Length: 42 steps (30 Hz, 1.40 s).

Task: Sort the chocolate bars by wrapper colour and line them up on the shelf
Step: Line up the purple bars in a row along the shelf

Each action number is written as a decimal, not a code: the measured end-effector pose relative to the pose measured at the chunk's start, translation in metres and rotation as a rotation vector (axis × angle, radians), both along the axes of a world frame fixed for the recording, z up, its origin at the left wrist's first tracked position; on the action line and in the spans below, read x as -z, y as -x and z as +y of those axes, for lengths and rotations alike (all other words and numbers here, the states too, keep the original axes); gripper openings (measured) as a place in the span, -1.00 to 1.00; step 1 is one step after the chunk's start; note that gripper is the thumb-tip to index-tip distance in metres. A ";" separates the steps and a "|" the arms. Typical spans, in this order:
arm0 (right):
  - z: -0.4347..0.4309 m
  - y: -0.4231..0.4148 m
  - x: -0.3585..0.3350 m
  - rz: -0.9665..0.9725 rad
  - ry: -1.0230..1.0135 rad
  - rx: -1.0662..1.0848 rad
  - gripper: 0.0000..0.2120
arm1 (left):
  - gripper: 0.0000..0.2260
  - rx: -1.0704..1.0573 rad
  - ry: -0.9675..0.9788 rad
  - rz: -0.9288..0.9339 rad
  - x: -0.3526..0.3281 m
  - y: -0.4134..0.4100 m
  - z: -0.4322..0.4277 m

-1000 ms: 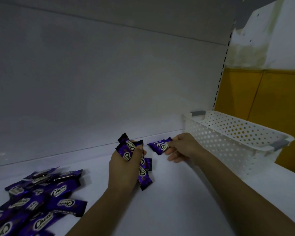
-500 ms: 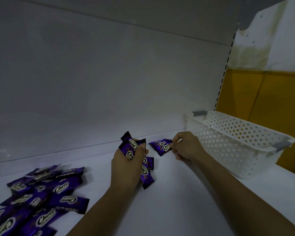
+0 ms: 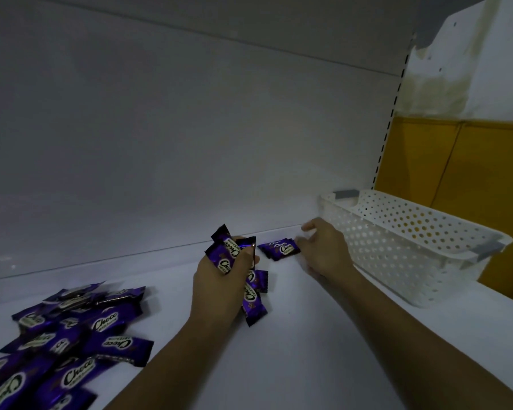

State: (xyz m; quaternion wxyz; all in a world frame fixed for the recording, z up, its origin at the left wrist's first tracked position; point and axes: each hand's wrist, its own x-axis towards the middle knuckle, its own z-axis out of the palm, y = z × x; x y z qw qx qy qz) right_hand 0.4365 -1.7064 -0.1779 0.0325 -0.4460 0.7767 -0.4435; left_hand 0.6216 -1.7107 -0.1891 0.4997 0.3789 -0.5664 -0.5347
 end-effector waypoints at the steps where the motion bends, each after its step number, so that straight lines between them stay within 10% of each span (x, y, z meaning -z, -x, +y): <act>1: 0.001 -0.005 -0.007 -0.107 0.088 -0.037 -0.83 | -0.85 0.023 -0.006 0.007 0.000 0.000 0.000; 4: 0.007 -0.021 -0.031 -0.475 0.128 -0.391 -0.65 | -0.87 0.077 0.001 0.068 -0.003 -0.002 0.000; 8: 0.012 -0.039 -0.035 -0.308 -0.111 -0.707 -0.84 | -0.76 0.100 0.024 0.138 -0.005 -0.003 -0.002; 16: 0.014 -0.027 -0.040 -0.611 0.065 -0.635 -0.82 | -0.88 0.058 0.025 0.037 0.001 -0.001 -0.004; 27: 0.015 -0.021 -0.037 -0.382 -0.051 -0.689 -0.93 | -0.90 -0.041 0.040 -0.028 0.004 0.002 -0.006; 32: 0.009 -0.009 -0.033 -0.559 0.167 -0.319 -0.87 | -0.98 -0.024 0.072 -0.010 0.003 0.001 -0.005; 42: 0.004 0.012 -0.009 -0.361 -0.150 -0.129 -0.91 | -0.98 -0.026 0.077 -0.019 0.005 0.001 -0.005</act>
